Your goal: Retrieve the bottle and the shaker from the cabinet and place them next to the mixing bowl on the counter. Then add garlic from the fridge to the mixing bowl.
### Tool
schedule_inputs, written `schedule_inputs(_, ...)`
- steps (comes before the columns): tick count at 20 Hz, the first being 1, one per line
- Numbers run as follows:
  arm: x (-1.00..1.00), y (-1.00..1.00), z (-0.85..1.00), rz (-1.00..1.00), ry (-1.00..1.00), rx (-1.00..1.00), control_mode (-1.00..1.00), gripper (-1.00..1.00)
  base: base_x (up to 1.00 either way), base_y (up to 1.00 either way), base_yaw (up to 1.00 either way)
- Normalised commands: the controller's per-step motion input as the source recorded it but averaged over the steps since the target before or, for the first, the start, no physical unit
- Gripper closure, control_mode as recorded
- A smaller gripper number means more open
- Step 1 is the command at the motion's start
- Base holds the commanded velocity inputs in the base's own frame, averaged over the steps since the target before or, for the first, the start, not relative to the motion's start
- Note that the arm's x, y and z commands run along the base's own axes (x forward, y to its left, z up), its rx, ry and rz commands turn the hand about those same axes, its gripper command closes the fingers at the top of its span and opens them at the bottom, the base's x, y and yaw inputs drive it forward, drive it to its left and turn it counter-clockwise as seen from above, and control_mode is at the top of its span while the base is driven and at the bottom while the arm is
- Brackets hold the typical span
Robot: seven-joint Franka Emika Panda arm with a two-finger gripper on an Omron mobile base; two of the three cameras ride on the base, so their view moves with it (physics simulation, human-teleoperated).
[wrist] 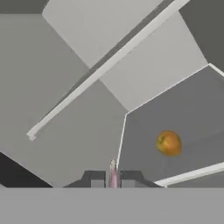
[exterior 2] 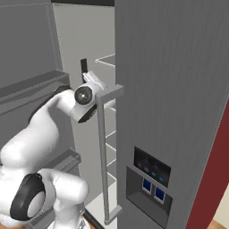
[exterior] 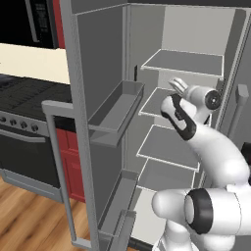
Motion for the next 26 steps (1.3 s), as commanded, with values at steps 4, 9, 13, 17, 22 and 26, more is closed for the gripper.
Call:
schedule_inputs(4, -0.78, -0.01, 0.07, 0.16, 0.14, 0.06, -1.0, 1.0, 0.0, 0.0, 0.0)
schedule_inputs(9, -0.6, 0.0, 0.03, 0.12, 0.11, 0.04, -1.0, 1.0, 0.0, 0.0, 0.0)
schedule_inputs(13, -0.63, 0.0, 0.06, 0.03, 0.01, 0.12, -1.0, 1.0, 0.0, 0.0, 0.0)
schedule_inputs(17, -0.8, -0.1, 0.41, 0.04, 0.0, 0.21, -1.0, 1.0, 0.0, 0.0, 0.0)
schedule_inputs(22, -0.88, -0.26, 0.43, 0.02, 0.01, 0.31, -1.0, 1.0, 0.0, 0.0, 0.0)
schedule_inputs(26, -0.92, -0.51, 0.35, 0.0, 0.0, 0.33, -1.0, 1.0, 0.0, 0.0, 0.0)
